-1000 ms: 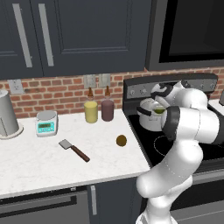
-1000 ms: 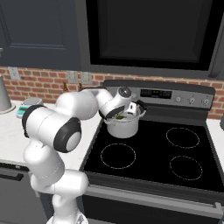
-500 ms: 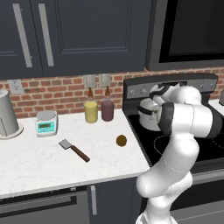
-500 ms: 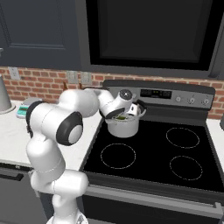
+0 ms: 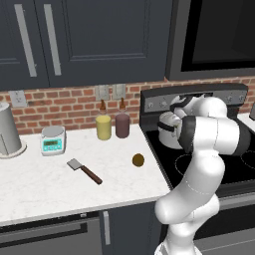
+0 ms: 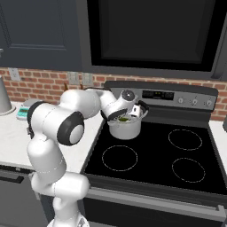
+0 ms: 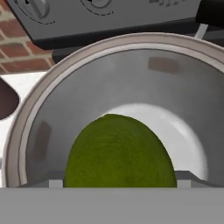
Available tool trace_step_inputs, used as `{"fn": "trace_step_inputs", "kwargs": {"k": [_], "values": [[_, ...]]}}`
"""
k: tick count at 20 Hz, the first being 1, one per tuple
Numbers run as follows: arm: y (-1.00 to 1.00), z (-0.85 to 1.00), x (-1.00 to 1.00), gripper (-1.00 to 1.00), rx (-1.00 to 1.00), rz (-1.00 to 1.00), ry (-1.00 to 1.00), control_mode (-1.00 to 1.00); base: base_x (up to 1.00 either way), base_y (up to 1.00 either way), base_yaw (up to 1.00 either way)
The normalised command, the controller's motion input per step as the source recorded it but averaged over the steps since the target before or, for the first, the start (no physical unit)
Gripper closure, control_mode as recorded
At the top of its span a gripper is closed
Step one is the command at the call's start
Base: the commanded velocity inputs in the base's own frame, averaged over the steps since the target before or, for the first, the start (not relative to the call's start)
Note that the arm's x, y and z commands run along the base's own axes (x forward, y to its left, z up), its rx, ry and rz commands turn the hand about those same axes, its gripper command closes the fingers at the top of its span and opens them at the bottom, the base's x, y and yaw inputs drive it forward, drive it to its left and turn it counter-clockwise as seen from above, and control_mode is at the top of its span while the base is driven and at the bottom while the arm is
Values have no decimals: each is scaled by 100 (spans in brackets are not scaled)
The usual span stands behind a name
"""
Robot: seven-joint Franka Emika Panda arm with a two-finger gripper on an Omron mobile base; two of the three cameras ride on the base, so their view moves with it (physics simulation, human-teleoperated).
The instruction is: Put the lime and avocado in the pot. Retrieve the spatula and lightly stir the vegetables in the pot.
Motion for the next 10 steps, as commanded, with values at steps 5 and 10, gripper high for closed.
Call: {"fn": "trace_step_inputs", "kwargs": {"k": [5, 10], "values": [[13, -2, 0, -100, 0, 0, 0, -100, 0, 0, 0], [6, 0, 0, -100, 0, 0, -3, -100, 0, 0, 0]]}}
